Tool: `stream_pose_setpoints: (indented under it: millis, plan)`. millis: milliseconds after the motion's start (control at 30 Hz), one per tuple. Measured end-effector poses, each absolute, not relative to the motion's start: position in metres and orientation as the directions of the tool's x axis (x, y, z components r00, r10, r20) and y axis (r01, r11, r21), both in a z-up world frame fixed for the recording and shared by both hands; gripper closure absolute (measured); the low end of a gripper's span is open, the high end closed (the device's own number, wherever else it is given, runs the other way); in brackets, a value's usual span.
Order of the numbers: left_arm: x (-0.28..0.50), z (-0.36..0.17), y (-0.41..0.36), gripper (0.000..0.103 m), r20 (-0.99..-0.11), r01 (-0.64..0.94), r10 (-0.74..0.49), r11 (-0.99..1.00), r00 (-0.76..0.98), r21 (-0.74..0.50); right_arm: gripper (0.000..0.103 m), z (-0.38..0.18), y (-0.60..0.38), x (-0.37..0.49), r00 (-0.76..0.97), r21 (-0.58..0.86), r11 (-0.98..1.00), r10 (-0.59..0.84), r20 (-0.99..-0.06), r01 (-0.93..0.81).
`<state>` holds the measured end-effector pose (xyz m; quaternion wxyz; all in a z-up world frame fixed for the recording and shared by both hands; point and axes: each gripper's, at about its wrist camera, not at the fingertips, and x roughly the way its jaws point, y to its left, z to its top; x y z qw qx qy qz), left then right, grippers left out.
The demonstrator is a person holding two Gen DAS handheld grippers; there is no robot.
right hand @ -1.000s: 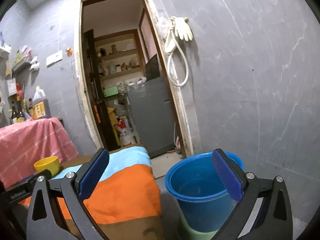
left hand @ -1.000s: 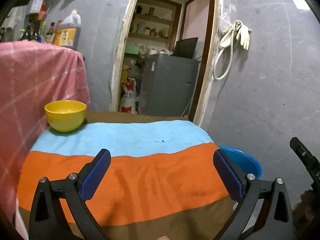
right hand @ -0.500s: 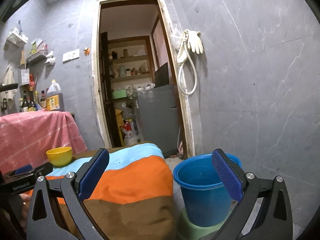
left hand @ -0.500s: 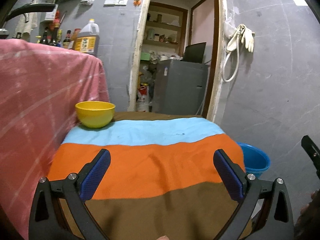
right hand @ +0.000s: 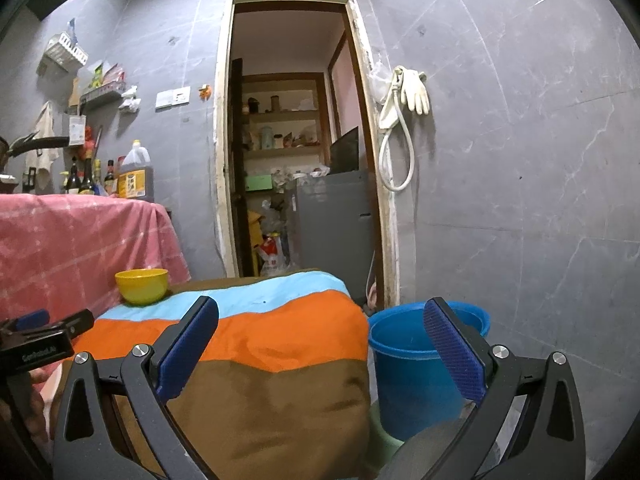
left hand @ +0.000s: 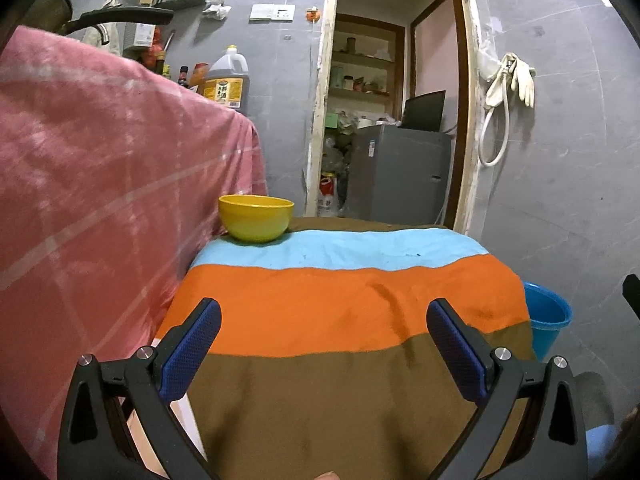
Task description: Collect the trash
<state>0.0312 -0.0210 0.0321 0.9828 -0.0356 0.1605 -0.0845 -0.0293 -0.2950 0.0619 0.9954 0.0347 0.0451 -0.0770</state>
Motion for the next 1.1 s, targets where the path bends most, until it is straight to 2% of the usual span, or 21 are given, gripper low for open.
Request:
stream_pose_setpoints:
  millis: [700, 1100]
  plan:
    - [0.015, -0.001, -0.015, 0.002, -0.296, 0.124, -0.143, 0.989, 0.944, -0.083, 0.0, 0.031, -0.278, -0.023, 0.976, 0.044, 0.989, -0.134, -0.173, 0.143]
    - [0.014, -0.004, -0.015, 0.002, -0.293, 0.122, -0.138, 0.99, 0.946, -0.072, 0.0, 0.03, -0.278, -0.021, 0.973, 0.044, 0.988, -0.136, -0.185, 0.146]
